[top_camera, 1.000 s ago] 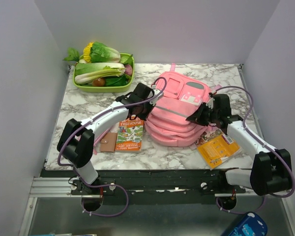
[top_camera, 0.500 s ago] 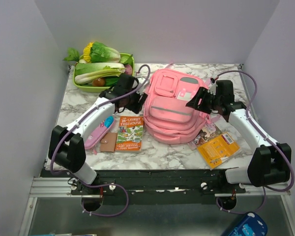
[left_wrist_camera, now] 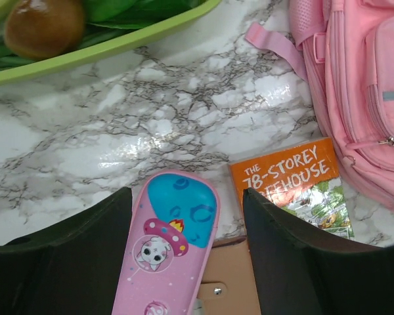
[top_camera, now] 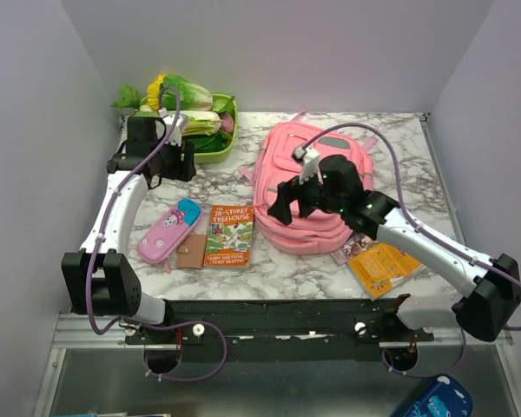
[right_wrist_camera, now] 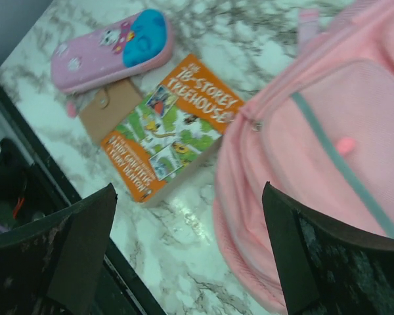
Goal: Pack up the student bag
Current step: Unzip the student bag at the center of the board.
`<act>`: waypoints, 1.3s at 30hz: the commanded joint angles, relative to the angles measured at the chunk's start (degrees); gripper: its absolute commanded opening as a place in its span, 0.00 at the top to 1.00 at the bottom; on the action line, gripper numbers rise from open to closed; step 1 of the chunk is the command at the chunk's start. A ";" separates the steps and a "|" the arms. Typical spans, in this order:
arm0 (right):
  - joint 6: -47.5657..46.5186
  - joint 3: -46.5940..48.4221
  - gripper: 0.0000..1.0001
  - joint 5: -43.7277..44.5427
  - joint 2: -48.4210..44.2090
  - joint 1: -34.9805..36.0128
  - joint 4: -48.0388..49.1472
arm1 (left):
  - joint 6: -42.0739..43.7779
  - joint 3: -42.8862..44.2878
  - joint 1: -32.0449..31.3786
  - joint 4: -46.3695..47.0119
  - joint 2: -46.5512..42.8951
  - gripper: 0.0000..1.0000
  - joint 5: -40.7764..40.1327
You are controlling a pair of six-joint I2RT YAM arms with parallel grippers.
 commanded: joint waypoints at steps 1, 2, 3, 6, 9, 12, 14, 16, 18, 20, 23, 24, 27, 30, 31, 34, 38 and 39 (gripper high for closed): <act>-7.41 2.85 0.00 2.16 6.01 6.38 1.02 | 0.50 1.24 5.27 -2.32 -3.24 0.25 6.91; -7.15 5.39 0.00 1.54 9.07 6.73 0.39 | 1.28 1.16 5.64 -2.59 -3.41 0.25 7.26; -7.49 6.72 0.00 3.71 10.32 9.09 0.39 | 1.55 0.81 5.99 -2.42 -3.76 0.25 7.87; -15.12 14.18 0.00 17.10 18.30 19.16 -2.50 | 2.69 -1.83 7.13 -1.63 -5.08 0.25 8.84; -20.40 20.33 0.00 23.14 26.29 26.14 -4.80 | 2.96 -3.24 7.83 -1.81 -4.91 0.25 9.11; -21.29 21.50 0.00 15.03 29.22 28.00 -1.56 | 2.70 -3.94 8.62 -1.37 -4.64 0.25 9.55; -21.38 21.93 0.00 11.83 30.36 29.06 1.17 | 2.70 -3.24 8.89 -1.54 -4.38 0.25 9.63; -23.05 23.94 0.00 9.36 33.33 31.16 1.35 | 2.79 -2.19 9.07 -1.72 -4.12 0.24 9.55; -26.81 25.27 0.00 10.58 35.80 33.79 1.61 | 2.61 -1.22 9.07 -2.16 -3.15 0.24 9.28; -28.76 27.91 0.00 13.13 40.37 35.12 2.06 | 2.35 -0.08 9.07 -2.77 -2.10 0.21 9.37; -31.49 31.24 0.00 14.80 45.46 36.71 2.94 | 2.35 0.10 9.15 -3.12 -1.30 0.20 9.20; -32.01 32.04 0.00 15.42 46.53 37.06 2.94 | 2.52 -0.07 9.15 -3.21 -1.48 0.20 9.02; -33.07 32.13 0.04 16.38 49.17 37.59 4.34 | 2.87 -0.95 9.33 -2.86 -2.01 0.20 8.41; -33.42 31.87 0.09 19.10 51.28 37.68 5.83 | 2.96 -1.48 9.42 -2.42 -2.53 0.20 7.70; -33.42 31.78 0.11 19.81 51.55 37.68 6.71 | 2.87 -1.65 9.42 -2.16 -2.88 0.20 7.70; -33.86 31.43 0.14 21.57 52.69 37.68 9.25 | 2.44 -1.83 9.42 -2.07 -3.24 0.20 8.84; -33.86 32.30 0.20 22.72 54.27 37.68 11.20 | 2.43 -1.74 9.42 -2.33 -2.98 0.06 9.11; -33.52 32.66 0.21 22.80 54.80 37.59 11.20 | 2.61 -1.66 9.42 -2.42 -2.80 0.05 9.02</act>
